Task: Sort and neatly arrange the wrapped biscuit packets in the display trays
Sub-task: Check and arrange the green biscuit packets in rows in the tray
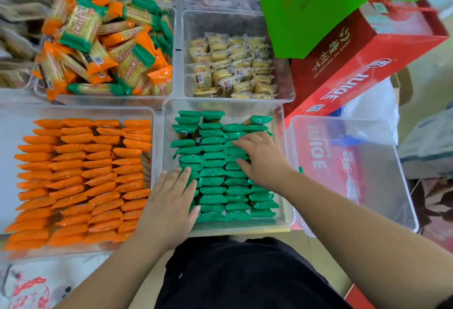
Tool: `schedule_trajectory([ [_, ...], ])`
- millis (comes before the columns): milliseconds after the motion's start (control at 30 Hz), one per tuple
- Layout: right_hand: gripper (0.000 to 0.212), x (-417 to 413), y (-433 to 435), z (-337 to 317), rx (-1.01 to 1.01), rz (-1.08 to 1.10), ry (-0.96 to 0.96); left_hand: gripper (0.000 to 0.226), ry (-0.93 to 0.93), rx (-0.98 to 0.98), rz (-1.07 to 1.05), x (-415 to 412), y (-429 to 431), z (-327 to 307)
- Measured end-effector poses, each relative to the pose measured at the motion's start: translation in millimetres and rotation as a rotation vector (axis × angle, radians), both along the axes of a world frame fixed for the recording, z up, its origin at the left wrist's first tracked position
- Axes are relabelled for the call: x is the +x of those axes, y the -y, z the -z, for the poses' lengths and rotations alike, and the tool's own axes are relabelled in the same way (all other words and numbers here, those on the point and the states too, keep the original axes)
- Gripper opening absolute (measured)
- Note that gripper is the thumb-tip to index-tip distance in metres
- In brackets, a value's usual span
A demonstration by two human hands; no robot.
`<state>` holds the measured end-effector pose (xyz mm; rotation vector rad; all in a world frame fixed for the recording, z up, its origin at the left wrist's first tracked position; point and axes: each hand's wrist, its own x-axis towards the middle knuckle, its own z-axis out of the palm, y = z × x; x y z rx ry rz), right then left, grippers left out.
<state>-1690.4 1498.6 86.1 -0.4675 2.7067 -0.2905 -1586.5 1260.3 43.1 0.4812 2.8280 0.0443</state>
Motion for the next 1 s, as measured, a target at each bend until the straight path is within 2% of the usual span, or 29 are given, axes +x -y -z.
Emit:
schedule_trajectory([
  [100, 0.037, 42.4, -5.1, -0.2, -0.074, 0.018, 0.087, 0.057, -0.084, 0.066, -0.013, 9.5, 12.4, 3.2],
  [267, 0.020, 80.2, 8.1, 9.4, -0.241, 0.136, 0.286, 0.058, -0.063, 0.144, 0.002, 22.4, 27.5, 8.1],
  [433, 0.023, 77.5, 29.3, 22.5, -0.113, 0.030, 0.406, 0.053, -0.056, 0.191, 0.020, 24.2, 33.0, 10.0],
  [667, 0.049, 76.0, 39.3, 26.3, 0.083, -0.125, 0.237, 0.052, -0.020, 0.202, 0.015, 24.5, 33.8, 12.1],
  [767, 0.054, 76.1, 43.1, 27.9, 0.143, -0.174, 0.175, 0.054, -0.001, 0.204, -0.001, 24.9, 32.8, 9.4],
  [867, 0.046, 76.9, 48.4, 28.6, 0.206, -0.258, 0.107, 0.055, 0.015, 0.192, -0.004, 24.6, 32.2, 8.0],
  [1000, 0.019, 75.5, 47.3, 29.5, 0.187, -0.281, 0.088, 0.056, 0.024, 0.185, -0.005, 23.8, 32.1, 7.8],
])
